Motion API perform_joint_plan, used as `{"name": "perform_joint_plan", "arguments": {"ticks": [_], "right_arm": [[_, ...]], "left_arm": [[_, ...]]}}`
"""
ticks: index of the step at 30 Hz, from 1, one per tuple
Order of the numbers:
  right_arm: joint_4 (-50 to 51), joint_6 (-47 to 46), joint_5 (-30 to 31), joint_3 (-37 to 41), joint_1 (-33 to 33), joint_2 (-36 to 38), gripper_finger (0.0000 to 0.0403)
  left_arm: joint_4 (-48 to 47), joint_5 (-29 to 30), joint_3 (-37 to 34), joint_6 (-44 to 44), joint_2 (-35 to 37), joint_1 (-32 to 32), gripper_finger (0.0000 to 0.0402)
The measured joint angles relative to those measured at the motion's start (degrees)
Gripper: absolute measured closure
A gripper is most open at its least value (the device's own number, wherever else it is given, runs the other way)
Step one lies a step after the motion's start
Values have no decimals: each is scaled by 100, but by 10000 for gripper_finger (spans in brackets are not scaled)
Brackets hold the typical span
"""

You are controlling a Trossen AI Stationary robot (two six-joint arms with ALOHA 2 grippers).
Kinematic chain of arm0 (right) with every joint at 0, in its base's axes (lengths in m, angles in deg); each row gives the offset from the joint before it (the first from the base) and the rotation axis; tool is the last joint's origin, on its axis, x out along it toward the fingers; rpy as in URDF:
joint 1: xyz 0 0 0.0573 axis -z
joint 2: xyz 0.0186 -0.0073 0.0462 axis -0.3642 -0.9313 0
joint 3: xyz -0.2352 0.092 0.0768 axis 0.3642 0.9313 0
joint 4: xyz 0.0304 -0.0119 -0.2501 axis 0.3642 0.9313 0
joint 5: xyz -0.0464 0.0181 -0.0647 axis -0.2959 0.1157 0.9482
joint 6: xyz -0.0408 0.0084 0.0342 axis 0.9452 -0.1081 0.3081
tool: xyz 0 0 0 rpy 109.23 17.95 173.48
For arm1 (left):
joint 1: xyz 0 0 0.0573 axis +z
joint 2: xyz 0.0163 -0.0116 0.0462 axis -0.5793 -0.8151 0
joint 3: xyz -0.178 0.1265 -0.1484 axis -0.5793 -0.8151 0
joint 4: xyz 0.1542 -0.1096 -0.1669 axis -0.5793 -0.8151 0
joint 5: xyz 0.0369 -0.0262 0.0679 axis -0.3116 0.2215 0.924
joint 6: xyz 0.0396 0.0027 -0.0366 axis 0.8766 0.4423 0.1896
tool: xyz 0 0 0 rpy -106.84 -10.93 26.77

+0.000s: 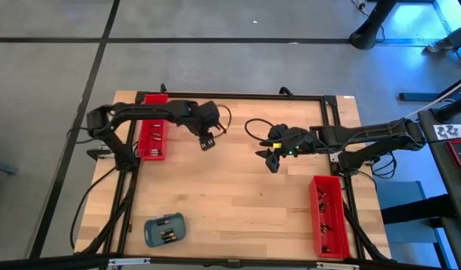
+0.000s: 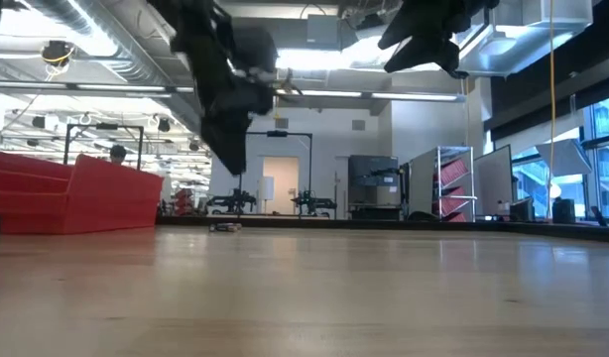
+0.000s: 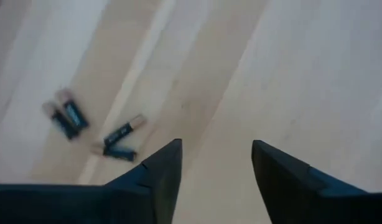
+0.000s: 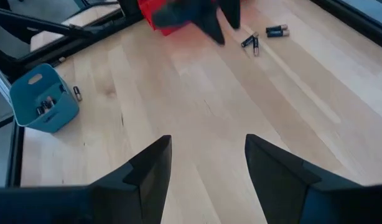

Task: Sort batteries
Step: Put the small black battery into the bottom red bin

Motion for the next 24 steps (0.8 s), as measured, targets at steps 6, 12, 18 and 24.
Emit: {"name": "perform_joint_plan", "arguments": {"ticks": [6, 12, 18, 24], "right_arm": [[214, -7, -147, 2, -2, -2, 198], [165, -423, 608, 2, 0, -2, 198], [-166, -1071, 1373, 2, 0, -2, 198], [-362, -1646, 1518, 2, 0, -2, 198]], "left_arm": [[110, 454, 0, 1708, -475, 138, 174], [120, 726, 0, 3022, -754, 370, 178], [607, 618, -2, 3695, -965, 839, 208], [655, 33, -1, 4364, -1214, 1158, 215]]}}
